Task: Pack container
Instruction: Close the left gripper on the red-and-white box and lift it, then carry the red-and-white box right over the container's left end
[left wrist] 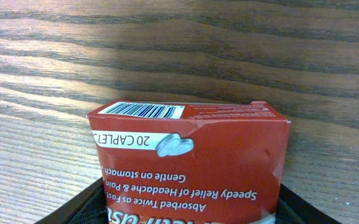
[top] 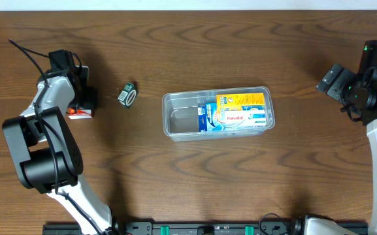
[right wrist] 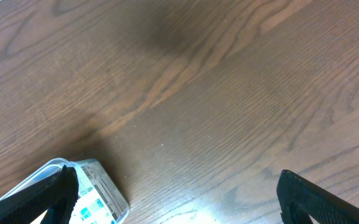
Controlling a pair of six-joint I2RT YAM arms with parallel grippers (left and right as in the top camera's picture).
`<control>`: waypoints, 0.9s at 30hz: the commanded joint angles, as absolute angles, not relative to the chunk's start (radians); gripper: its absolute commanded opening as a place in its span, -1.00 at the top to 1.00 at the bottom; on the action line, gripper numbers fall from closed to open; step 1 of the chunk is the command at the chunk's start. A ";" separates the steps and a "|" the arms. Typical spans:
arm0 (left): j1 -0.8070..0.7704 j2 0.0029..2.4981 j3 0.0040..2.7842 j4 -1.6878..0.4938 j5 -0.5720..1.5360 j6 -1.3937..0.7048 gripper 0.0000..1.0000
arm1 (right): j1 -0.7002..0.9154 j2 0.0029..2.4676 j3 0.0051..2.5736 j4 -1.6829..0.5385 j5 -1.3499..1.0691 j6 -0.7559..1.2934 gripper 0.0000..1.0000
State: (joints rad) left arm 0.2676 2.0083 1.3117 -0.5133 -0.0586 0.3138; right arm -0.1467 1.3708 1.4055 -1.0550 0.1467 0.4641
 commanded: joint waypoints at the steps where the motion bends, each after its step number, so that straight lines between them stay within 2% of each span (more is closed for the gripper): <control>1: 0.269 2.035 1.317 -0.526 -0.033 0.276 -0.31 | -0.150 1.373 1.410 -1.056 0.154 0.478 -0.98; 12: 0.267 1.994 1.320 -0.535 -0.031 0.138 -0.33 | -0.150 1.373 1.410 -1.056 0.154 0.478 -0.98; 27: 0.141 1.649 1.321 -0.566 0.110 0.133 -0.32 | -0.150 1.373 1.410 -1.056 0.154 0.478 -0.99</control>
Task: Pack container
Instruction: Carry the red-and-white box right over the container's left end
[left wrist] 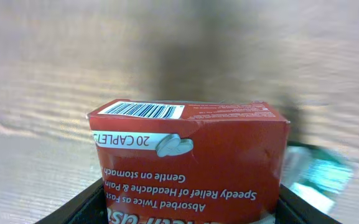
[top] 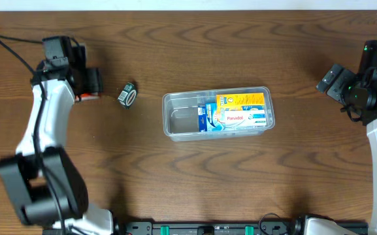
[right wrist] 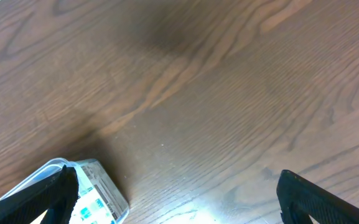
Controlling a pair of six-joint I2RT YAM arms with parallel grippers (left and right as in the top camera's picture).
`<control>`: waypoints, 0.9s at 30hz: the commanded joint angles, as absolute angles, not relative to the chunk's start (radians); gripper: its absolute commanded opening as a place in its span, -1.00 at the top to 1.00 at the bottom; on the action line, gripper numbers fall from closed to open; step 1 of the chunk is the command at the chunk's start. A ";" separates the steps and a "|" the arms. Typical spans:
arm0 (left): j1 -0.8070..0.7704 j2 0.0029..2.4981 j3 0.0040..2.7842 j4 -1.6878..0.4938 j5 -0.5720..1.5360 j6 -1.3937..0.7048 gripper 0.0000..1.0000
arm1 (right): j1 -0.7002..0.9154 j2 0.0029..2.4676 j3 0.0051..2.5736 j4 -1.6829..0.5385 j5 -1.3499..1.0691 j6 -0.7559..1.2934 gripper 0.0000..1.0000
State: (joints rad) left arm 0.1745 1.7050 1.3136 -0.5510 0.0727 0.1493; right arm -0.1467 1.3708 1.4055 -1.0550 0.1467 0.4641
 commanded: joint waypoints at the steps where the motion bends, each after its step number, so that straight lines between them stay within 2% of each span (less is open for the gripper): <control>1: 0.122 1.624 1.321 -0.573 0.110 0.133 -0.32 | -0.150 1.373 1.410 -1.056 0.154 0.478 -0.99; 8: -0.031 1.516 1.321 -0.582 0.204 0.133 -0.32 | -0.150 1.373 1.410 -1.056 0.154 0.478 -0.98; 18: -0.303 1.504 1.321 -0.607 0.207 0.147 -0.32 | -0.150 1.373 1.410 -1.056 0.154 0.478 -0.98; 27: -0.489 1.504 1.320 -0.689 0.205 0.410 -0.33 | -0.150 1.373 1.410 -1.056 0.154 0.478 -0.99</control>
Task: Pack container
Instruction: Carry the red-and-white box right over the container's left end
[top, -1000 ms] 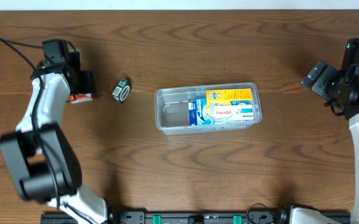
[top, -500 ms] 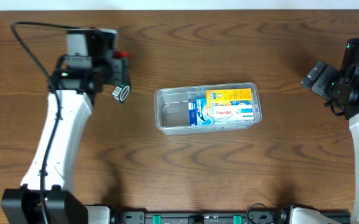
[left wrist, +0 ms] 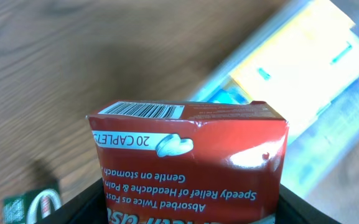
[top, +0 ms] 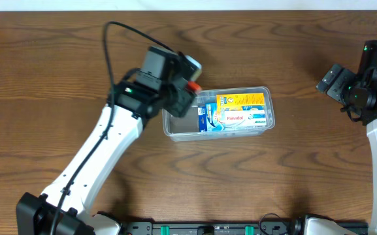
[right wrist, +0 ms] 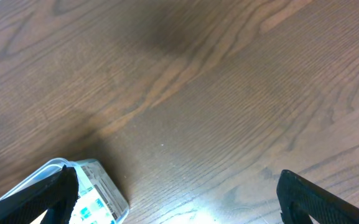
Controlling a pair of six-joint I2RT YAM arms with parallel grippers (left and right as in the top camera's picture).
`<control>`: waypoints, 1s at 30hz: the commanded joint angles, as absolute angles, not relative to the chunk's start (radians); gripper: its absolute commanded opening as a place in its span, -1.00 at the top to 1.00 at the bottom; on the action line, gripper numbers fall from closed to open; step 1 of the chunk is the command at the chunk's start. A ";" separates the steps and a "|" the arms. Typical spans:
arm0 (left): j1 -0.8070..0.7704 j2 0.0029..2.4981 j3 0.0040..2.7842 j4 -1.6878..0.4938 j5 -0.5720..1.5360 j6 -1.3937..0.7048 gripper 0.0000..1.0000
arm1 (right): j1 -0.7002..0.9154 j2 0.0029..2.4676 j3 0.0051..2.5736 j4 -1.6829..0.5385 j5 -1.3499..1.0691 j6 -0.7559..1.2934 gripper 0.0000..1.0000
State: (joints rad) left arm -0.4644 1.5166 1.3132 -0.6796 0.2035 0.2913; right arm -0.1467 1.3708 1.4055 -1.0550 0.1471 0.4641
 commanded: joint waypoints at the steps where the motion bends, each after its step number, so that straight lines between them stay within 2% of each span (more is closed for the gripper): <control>1: -0.498 1.504 1.319 -0.694 0.205 0.429 -0.32 | -0.150 1.373 1.410 -1.056 0.154 0.478 -0.98; 22: -0.510 1.665 1.308 -0.684 0.202 0.500 -0.34 | -0.150 1.373 1.410 -1.056 0.154 0.478 -0.98; 30: -0.510 1.737 1.306 -0.697 0.201 0.588 -0.44 | -0.150 1.373 1.410 -1.056 0.154 0.478 -0.98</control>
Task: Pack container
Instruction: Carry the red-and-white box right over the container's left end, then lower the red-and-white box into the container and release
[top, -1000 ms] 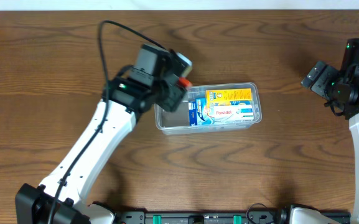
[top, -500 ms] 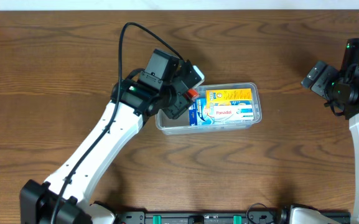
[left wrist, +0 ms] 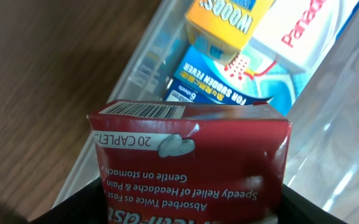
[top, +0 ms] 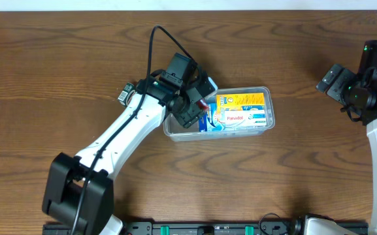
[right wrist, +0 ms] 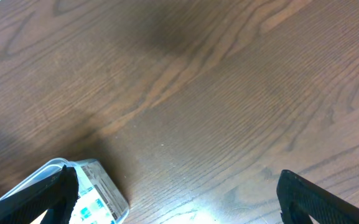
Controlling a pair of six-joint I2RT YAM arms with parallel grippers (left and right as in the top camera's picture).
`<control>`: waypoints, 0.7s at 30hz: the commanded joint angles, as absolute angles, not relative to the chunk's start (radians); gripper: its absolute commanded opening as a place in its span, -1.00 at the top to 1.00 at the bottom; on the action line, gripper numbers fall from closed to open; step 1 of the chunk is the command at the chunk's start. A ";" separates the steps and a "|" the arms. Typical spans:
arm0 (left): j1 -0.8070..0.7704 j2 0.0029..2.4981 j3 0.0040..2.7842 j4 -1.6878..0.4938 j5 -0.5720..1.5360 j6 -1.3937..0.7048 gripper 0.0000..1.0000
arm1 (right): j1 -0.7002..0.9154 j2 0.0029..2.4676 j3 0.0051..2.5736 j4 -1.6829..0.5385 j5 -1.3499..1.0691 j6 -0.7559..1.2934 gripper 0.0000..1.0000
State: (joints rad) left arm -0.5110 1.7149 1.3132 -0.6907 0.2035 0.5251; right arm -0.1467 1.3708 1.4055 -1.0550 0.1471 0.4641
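Observation:
A clear plastic container point(top: 267, 91) sits mid-table, holding a yellow box point(top: 240, 99), a white Panadol box point(top: 239, 119) and a blue box point(top: 208, 118). My left gripper point(top: 196, 104) is shut on a red caplet box point(left wrist: 188, 155) and hangs over the container's left part point(left wrist: 135, 68); the blue box point(left wrist: 223, 84) and yellow box point(left wrist: 229, 18) lie just beyond it. At the table's far right, away from the container, my right gripper point(right wrist: 176, 208) is open with only bare wood between its fingers.
A small green and white item point(top: 123, 95) lies on the wood left of the container, partly under my left arm. One corner of the container point(right wrist: 89, 183) shows in the right wrist view. Brown wood table point(top: 306, 183) all round.
My left gripper has moved with the red box from just left of the container's back-left corner to over its left part, lower and closer to the blue box. The right arm is unchanged.
My left gripper was shut on the red box at the table's far left. Then it held the box a little farther back, near the green item. Then it was at the container's left end, and now it is over the container's inside. The right arm stayed still.

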 commanded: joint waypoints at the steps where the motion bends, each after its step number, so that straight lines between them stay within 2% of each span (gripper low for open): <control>1: -0.510 1.741 1.306 -0.698 0.198 0.598 -0.44 | -0.150 1.373 1.410 -1.056 0.154 0.478 -0.99; 21: -0.510 1.755 1.306 -0.699 0.112 0.935 -0.43 | -0.150 1.373 1.410 -1.056 0.154 0.478 -0.99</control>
State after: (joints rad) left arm -0.5110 1.7485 1.3132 -0.6971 0.1268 0.8677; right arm -0.1467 1.3708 1.4055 -1.0550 0.1467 0.4641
